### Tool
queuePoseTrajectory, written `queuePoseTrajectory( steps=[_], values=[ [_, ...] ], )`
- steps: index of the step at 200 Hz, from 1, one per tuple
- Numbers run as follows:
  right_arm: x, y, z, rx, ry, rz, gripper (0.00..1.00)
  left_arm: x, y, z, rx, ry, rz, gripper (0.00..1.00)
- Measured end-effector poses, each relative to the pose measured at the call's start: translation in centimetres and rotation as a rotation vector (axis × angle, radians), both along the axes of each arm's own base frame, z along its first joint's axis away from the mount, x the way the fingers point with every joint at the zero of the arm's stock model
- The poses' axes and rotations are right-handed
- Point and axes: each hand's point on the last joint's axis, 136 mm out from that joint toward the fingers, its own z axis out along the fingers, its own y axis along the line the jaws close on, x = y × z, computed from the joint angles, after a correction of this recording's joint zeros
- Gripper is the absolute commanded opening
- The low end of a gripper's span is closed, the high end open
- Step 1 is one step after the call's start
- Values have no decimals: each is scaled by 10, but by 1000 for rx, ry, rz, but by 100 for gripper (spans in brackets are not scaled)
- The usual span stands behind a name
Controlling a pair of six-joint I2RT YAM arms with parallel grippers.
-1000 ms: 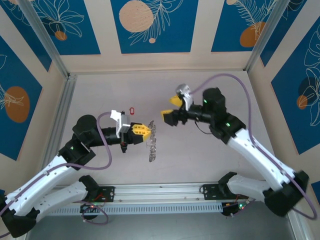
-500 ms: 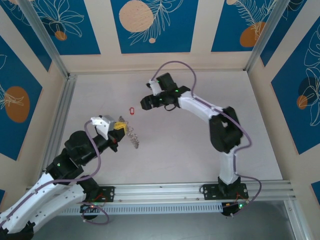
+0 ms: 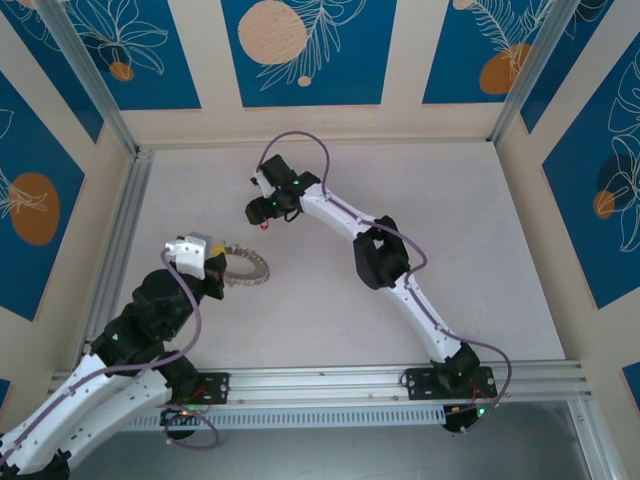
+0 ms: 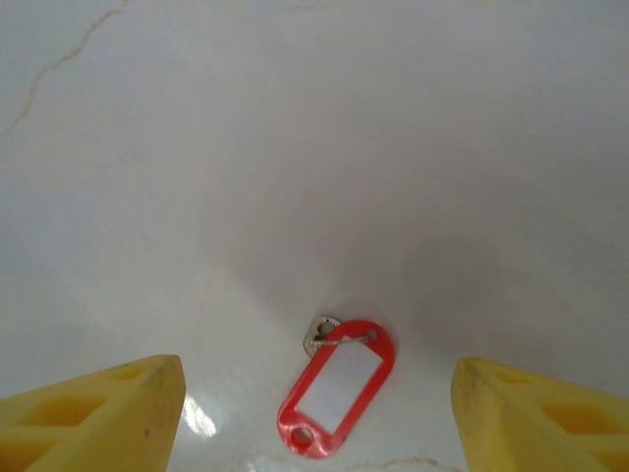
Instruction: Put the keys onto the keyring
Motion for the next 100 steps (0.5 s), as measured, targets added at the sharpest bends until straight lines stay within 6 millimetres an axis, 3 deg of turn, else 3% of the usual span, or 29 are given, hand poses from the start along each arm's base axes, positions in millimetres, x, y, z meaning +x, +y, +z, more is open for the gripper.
queuePoseTrajectory(
  steps=[56, 100],
  values=[
    [4, -3, -18, -59, -1, -30, 60, 5, 6, -10, 15, 12, 35, 0],
    [4, -1, -17, -81, -26, -41, 37, 3, 10, -9, -2, -4, 42, 0]
  ],
)
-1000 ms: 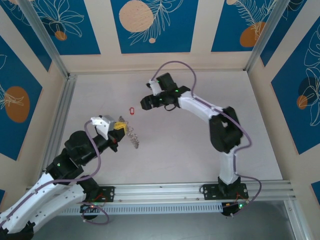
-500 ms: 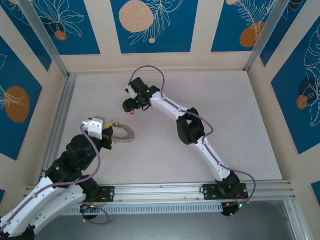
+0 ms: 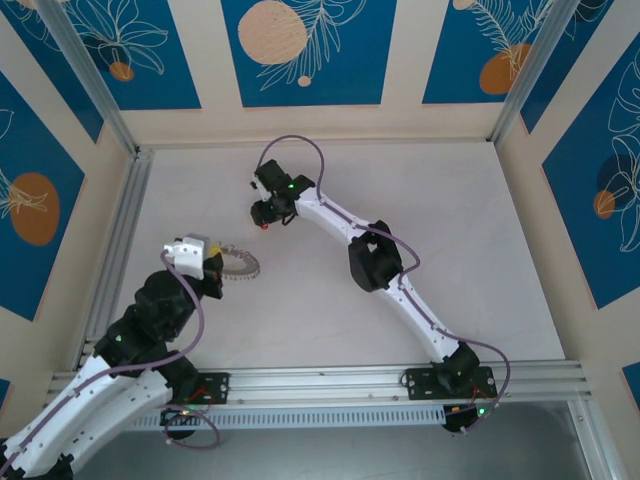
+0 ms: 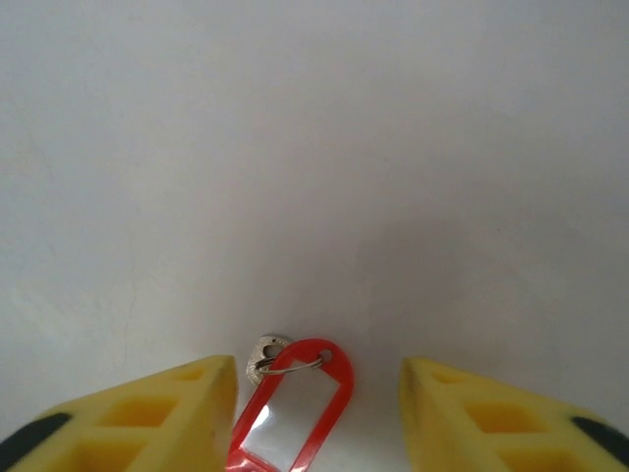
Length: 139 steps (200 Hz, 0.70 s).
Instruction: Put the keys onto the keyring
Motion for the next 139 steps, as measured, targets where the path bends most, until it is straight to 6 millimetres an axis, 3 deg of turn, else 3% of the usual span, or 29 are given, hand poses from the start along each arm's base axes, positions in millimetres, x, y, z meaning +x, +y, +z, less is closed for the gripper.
queuePoseTrajectory(
  steps=[61, 108, 139],
  values=[
    [-4, 4, -5, -34, -7, 1, 34, -16, 14, 17, -75, -87, -2, 0],
    [-8, 5, -6, -75, -35, -7, 29, -41, 37, 37, -152, -185, 7, 0],
    [-12, 5, -7, -100, -39, -6, 27, -45, 40, 37, -135, -177, 4, 0]
  ],
)
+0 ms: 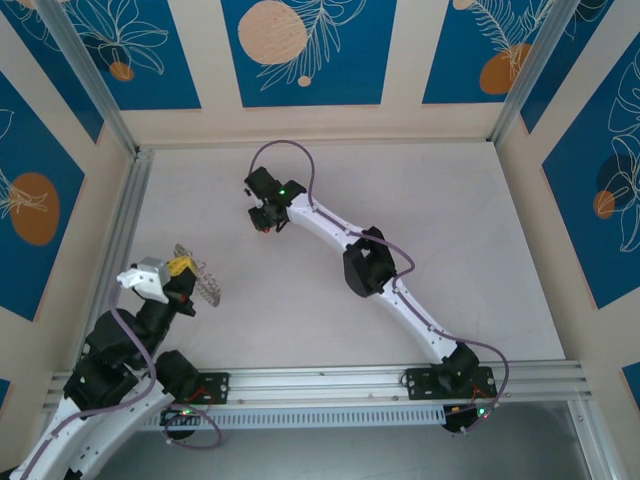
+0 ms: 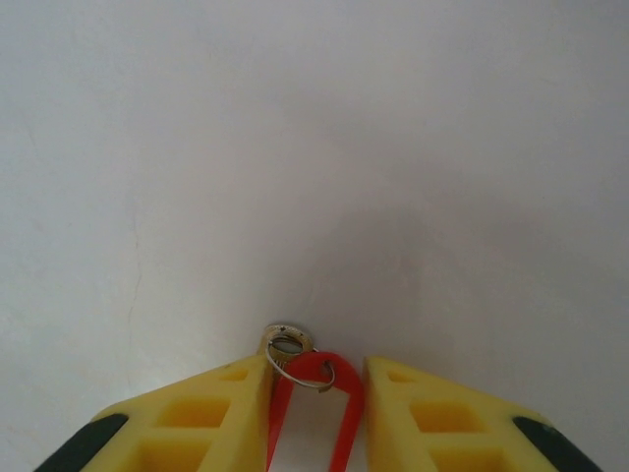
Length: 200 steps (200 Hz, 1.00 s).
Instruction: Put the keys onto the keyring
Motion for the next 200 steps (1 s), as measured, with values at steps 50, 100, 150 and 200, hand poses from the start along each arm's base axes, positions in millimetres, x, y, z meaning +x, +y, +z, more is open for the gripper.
queuePoseTrajectory(
  steps=[50, 100, 150, 200],
  values=[
    [-12, -13, -1, -33, 27, -2, 22, -6, -5, 10, 24, 2, -50, 0],
    [-45, -47, -1, -75, 97, 1, 19, 1, -41, -3, 78, 78, -189, 0],
    [-72, -83, -2, -66, 125, -6, 18, 12, -89, -19, 127, 155, -362, 0],
    [-122, -142, -3, -84, 166, -22, 18, 19, -113, -24, 129, 180, -440, 0]
  ],
)
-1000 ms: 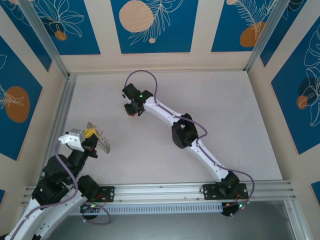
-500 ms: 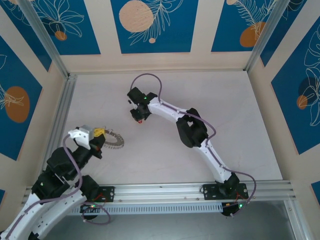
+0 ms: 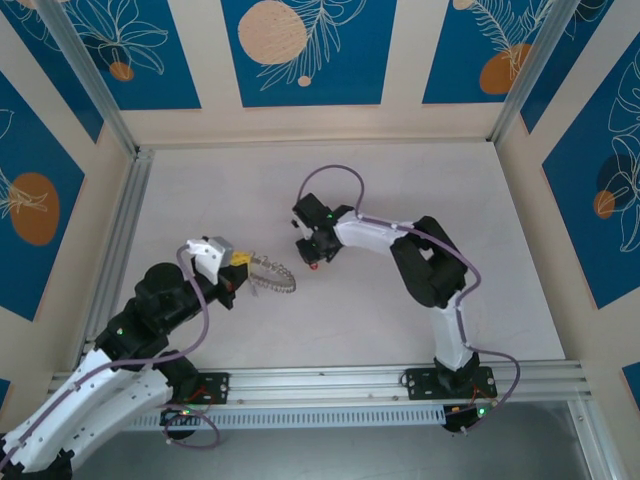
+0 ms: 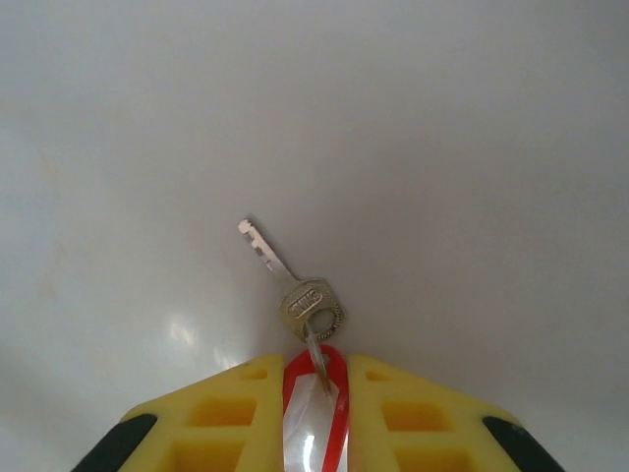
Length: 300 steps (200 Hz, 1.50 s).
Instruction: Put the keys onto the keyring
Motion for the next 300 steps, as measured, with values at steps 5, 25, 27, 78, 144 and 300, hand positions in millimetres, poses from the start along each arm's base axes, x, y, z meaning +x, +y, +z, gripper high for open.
queuePoseTrajectory(
  steps=[5, 25, 27, 78, 144, 300],
  values=[
    [-6, -6, 0, 1, 6, 0, 18, 1, -2, 0, -1, 1, -6, 0],
    [-29, -27, -1, 1, 26, -4, 21, 3, -10, -3, -1, 17, -33, 0],
    [-30, -28, -1, 1, 28, -6, 21, 3, -11, -4, -1, 18, -37, 0],
    [-57, -48, 13, 120, 64, -39, 47, 15, -33, -19, -38, 71, -141, 0],
    [-44, -49, 60, 334, 10, -34, 42, 20, -55, -19, -118, 70, -311, 0],
    [-54, -53, 1, 325, 216, -67, 33, 17, -56, -11, -128, 58, -341, 0]
  ],
)
